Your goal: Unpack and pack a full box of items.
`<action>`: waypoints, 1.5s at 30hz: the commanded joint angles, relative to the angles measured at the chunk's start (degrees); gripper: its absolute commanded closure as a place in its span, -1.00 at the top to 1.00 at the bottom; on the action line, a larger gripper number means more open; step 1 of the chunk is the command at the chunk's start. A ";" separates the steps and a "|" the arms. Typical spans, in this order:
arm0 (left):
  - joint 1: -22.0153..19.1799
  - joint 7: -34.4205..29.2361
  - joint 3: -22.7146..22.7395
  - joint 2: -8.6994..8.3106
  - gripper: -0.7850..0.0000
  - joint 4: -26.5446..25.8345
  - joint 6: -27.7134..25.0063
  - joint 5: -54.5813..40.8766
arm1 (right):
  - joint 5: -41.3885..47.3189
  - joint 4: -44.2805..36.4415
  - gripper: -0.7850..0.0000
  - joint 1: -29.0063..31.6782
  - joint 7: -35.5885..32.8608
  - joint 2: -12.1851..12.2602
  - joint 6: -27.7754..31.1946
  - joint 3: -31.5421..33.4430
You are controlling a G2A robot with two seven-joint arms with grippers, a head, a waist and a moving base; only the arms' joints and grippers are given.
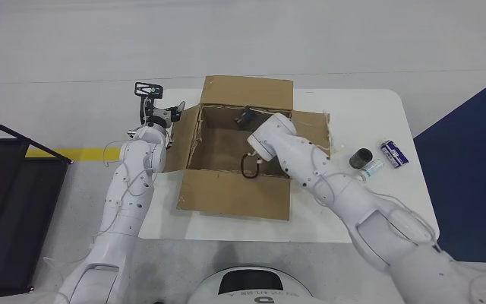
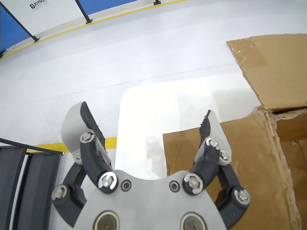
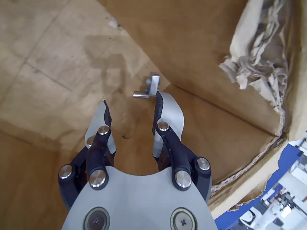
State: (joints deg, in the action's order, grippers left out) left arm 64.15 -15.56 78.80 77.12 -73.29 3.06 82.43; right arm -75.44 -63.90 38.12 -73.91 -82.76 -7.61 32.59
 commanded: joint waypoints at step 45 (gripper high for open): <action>0.00 0.00 0.00 0.00 1.00 0.00 0.00 0.00 | -2.32 10.36 -0.51 -0.09 6.28 -4.16 0.20 7.05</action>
State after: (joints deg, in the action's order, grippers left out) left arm 64.15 -15.56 78.80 77.12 -73.29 3.06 82.43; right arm -77.28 -53.17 37.69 -67.30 -86.97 -7.27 39.54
